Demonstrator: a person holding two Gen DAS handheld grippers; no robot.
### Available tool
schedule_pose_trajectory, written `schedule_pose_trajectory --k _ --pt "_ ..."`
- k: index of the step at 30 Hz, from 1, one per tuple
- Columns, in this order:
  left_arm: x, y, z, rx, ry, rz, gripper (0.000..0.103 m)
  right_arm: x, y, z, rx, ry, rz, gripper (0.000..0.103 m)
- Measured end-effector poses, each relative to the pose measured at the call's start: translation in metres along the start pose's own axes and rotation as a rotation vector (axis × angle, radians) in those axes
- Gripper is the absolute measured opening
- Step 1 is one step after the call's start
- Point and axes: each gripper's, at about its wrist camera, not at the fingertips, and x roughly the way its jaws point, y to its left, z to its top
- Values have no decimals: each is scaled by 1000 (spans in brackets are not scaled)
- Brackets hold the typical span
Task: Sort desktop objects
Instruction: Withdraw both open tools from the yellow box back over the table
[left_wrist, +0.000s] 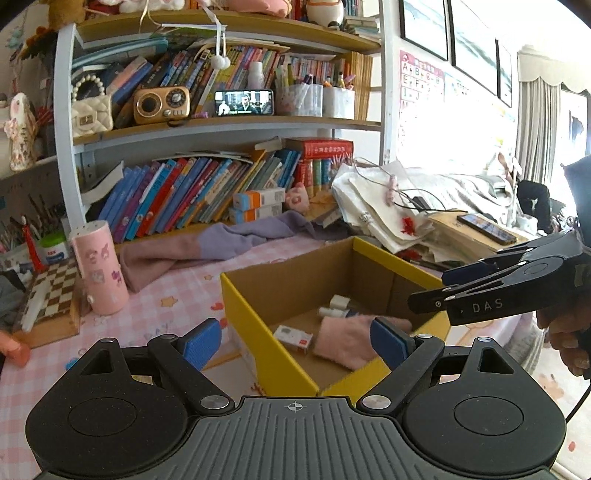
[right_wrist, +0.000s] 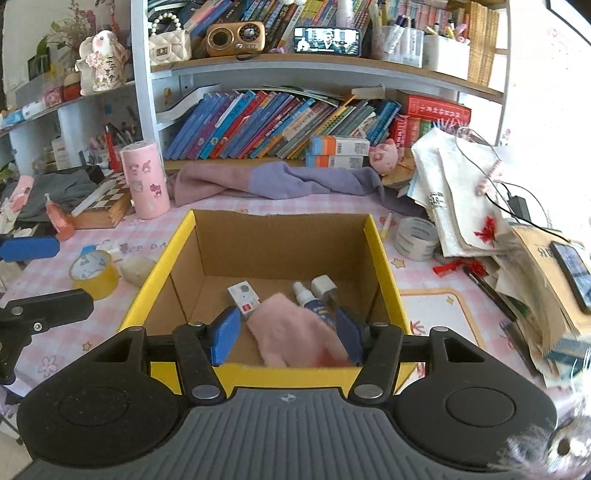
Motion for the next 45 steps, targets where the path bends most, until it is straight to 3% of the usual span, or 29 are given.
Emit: schedule_pose_trajectory --k 7,15,29,45 --pt "-26 8 -20 -9 27 -6 90 -21 23 -23 27 0 -42 55" --pt "-52 20 -48 -62 69 40 90 -41 54 -54 99 -16 -70 55" --pt "-86 18 -82 -42 127 40 90 -56 107 -101 140 61 -20 55" --pt "-110 37 -102 -86 148 92 90 -56 161 -120 89 117 56 57"
